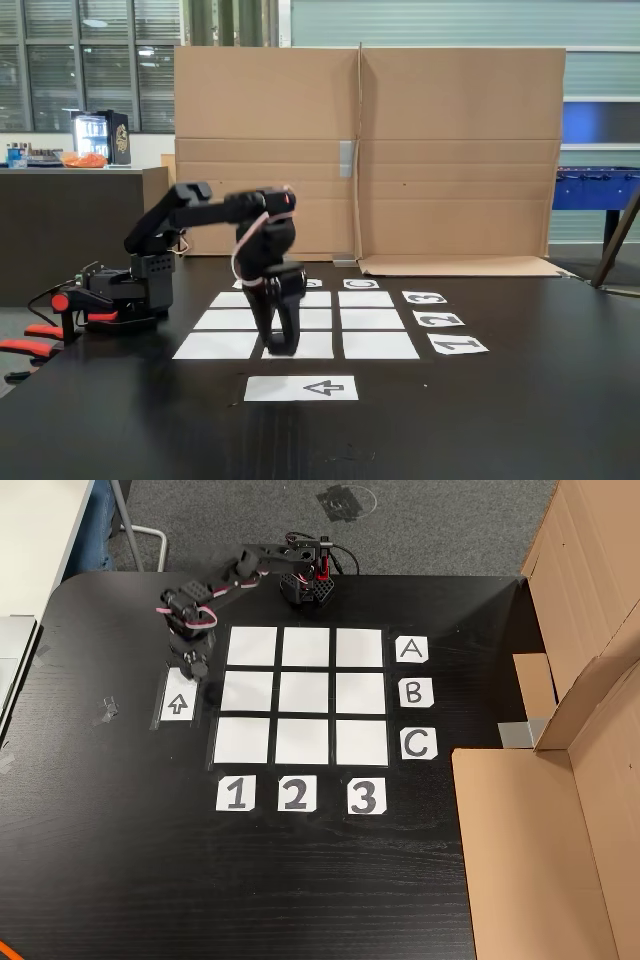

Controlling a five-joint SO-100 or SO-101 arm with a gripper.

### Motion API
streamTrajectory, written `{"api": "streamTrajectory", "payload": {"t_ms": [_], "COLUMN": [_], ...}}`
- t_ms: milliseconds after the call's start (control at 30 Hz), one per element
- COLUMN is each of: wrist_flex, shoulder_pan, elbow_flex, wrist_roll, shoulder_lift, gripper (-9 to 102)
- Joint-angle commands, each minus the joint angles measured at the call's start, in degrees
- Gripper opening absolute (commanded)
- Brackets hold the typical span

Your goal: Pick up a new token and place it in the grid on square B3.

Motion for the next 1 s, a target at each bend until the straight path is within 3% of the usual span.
{"api": "streamTrajectory", "payload": {"t_ms": [0, 433, 967], "wrist_flex": [0.1, 0.0, -0.5], "shoulder_pan": [0.4, 2.3, -18.1], "elbow_flex": [2.8, 18.2, 29.4], "wrist_roll": [-0.4, -1.1, 2.0], "shoulder_lift": [9.8, 27.9, 30.8], "gripper": [2, 2, 2]}}
